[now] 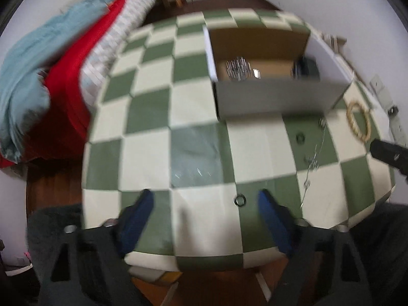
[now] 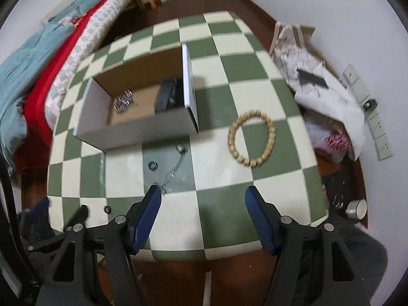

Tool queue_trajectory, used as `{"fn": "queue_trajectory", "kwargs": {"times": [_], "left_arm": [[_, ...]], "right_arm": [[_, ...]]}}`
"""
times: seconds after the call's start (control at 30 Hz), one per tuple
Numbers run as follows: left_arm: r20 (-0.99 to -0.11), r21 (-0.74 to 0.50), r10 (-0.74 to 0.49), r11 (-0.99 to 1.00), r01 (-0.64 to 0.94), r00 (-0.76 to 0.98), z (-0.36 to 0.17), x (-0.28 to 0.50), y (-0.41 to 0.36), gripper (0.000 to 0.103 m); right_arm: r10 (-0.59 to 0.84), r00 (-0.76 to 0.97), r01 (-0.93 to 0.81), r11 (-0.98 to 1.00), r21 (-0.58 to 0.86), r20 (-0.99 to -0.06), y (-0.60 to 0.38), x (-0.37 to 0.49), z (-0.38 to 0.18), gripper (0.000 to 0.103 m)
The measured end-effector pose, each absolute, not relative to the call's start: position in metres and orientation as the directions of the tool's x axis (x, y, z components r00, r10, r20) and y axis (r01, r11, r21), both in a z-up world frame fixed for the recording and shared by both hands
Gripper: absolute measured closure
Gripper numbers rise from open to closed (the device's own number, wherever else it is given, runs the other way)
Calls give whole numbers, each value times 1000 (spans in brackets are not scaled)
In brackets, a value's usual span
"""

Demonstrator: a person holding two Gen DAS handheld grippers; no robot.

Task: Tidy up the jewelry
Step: 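Grasp the small black ring with the left gripper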

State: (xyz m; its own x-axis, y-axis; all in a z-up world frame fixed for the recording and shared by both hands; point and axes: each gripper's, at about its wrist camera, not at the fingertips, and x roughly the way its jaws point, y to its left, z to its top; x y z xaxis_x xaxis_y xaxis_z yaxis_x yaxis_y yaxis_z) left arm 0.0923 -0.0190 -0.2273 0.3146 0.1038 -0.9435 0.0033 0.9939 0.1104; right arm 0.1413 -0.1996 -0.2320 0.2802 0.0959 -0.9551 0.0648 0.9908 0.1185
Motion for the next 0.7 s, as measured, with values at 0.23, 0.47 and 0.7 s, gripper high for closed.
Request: {"fn": "queue_trajectory", "kwargs": {"times": [0.23,0.47,0.7], "left_arm": [[-960,91,82,996,22,268,-250,93,-28,44],[-963,51,40,998,35,267,-255,91,-31,83],[-959,39,23,998,50,283,-253,91,-37,93]], "right_arm": [[98,241,102,987,126,-966,-206,147,-259,33],[107,228,115,984,136,-968,-207,151,-267,33],[112,219,109,984,138,-969,-202,154,-270,33]]}}
